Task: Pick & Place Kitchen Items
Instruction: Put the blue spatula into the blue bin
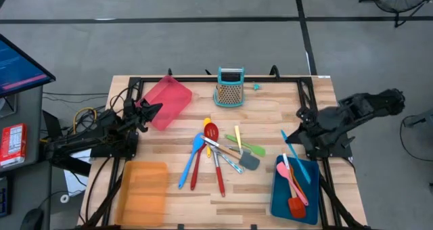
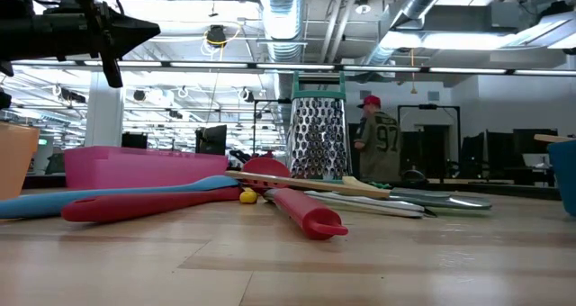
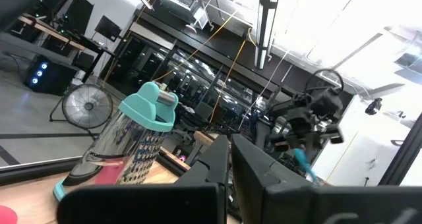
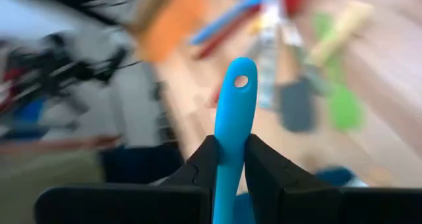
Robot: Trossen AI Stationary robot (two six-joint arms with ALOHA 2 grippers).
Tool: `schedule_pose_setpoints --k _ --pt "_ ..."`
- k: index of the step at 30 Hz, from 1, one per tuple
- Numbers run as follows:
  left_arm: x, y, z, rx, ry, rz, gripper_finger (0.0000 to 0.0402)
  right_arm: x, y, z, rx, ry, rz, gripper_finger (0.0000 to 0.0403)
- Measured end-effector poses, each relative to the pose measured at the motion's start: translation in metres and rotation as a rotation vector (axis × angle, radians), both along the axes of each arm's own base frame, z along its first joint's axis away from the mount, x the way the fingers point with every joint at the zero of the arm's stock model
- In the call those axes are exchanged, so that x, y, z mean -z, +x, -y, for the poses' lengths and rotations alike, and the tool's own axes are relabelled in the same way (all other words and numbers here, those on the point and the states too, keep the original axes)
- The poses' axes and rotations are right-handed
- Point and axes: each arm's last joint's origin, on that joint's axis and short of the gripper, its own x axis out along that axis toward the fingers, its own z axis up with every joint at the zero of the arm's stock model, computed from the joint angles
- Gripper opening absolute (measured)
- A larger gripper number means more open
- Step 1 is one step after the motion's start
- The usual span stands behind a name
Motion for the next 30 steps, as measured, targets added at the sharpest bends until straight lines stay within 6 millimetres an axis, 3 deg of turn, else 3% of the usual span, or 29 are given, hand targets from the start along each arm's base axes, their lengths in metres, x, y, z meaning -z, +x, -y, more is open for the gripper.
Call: schedule_pose_setpoints --k 5,14,21,30 --pt "0.000 0.000 0.000 0.000 0.000 0.000 0.0002 0.013 -0.012 -0.003 0.227 -0.011 -0.150 0.0052" --pt "0.000 0.000 0.000 0.000 0.000 0.000 0.0002 0.036 -0.009 -0.026 0.383 -0.067 -0.432 0.0052" --pt "0.000 0.000 0.000 0.000 0.000 0.000 0.0002 0.059 0.013 -0.054 0.508 -0.164 -0.567 0.0052" --pt "0.000 0.000 0.000 0.000 0.000 0.001 0.0002 0.095 0.038 -0.094 0.505 -0.238 -0.729 0.0052"
